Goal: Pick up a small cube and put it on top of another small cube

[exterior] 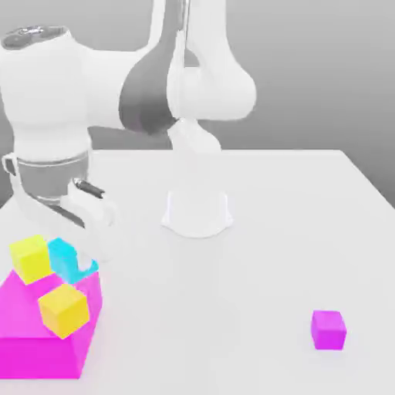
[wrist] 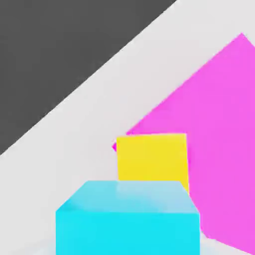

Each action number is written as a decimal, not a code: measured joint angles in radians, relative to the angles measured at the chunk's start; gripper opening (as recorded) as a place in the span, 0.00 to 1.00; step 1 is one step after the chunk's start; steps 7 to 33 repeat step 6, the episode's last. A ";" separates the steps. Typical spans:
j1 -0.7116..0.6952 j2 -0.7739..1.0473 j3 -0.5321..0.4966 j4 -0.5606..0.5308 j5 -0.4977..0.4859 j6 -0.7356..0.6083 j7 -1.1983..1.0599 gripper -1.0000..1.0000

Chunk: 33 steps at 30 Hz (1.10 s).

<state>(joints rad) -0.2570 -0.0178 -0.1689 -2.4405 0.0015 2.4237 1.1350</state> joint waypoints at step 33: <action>-0.004 0.078 0.007 -0.017 0.020 0.094 -0.013 1.00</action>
